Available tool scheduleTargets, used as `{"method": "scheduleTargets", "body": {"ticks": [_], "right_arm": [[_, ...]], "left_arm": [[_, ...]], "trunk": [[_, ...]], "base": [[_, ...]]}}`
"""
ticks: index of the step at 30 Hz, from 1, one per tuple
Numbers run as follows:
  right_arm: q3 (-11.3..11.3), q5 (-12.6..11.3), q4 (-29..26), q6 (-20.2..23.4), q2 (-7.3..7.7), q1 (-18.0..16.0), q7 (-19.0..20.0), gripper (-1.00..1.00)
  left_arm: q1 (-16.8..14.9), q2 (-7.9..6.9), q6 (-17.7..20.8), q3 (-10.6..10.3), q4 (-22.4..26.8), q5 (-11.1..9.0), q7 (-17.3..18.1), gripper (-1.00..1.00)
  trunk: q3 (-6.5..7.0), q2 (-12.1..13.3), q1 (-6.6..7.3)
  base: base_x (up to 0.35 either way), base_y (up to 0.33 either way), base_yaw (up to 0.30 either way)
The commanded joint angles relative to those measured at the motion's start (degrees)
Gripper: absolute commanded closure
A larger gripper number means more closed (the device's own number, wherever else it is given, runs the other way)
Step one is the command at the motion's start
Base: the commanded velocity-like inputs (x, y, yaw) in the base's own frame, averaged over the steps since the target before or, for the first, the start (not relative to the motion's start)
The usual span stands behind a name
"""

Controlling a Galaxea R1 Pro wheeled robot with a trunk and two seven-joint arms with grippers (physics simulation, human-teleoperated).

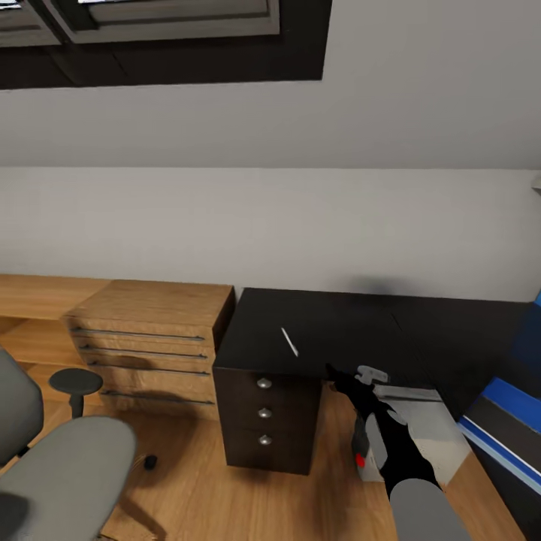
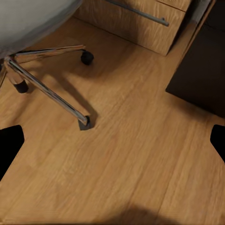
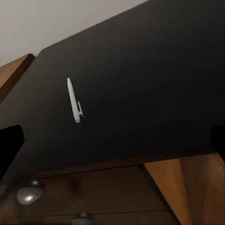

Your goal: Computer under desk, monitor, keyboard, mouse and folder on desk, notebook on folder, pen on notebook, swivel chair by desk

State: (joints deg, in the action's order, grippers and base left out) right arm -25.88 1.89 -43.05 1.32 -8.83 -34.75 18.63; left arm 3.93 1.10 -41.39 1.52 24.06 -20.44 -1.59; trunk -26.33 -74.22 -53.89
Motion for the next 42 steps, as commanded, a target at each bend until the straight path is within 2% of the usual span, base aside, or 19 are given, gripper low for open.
{"method": "scheduleTargets", "body": {"ticks": [1, 8, 22, 25, 28, 42], "right_arm": [[-0.39, 0.51, -0.02, -0.02, -0.23, -0.06, 0.10, -1.00], [-0.39, 1.17, 0.05, -0.37, -0.45, -0.06, -0.65, -1.00], [-0.52, 1.28, 0.22, -0.66, -0.20, 0.16, -0.23, -1.00], [-1.31, 0.30, -0.75, -1.44, -1.17, 0.25, 0.75, -1.00], [-1.31, -0.67, -1.72, -1.44, -1.17, 0.25, 1.69, -1.00], [-1.15, -0.68, -6.24, -1.41, -1.17, 0.28, 1.91, -1.00]], "left_arm": [[0.03, 0.04, -0.04, 0.15, 0.11, 0.22, -0.17, -1.00], [0.03, 0.04, -0.10, 0.15, 0.11, 0.23, -0.17, -1.00], [0.03, 0.04, -0.10, 0.15, 0.11, 0.23, -0.14, -1.00], [0.03, 1.02, -0.90, 0.58, -0.47, 0.14, 0.12, -1.00], [0.03, 1.26, -0.90, 0.58, -0.47, 0.14, 0.12, -1.00], [0.03, 1.45, -1.48, 0.28, -0.49, 0.23, 0.01, -1.00]], "trunk": [[-0.08, -0.03, 0.00], [-0.20, -0.03, 0.00], [-0.23, -0.03, 0.00], [-0.23, -0.03, 0.00], [-0.23, -0.03, 0.00], [2.28, 5.58, 3.07]], "base": [[0.000, 0.000, 0.264], [0.000, 0.000, 0.158], [0.000, 0.000, 0.021], [0.000, 0.000, 0.000], [0.000, 0.000, 0.000], [0.000, 0.000, 0.000]]}}
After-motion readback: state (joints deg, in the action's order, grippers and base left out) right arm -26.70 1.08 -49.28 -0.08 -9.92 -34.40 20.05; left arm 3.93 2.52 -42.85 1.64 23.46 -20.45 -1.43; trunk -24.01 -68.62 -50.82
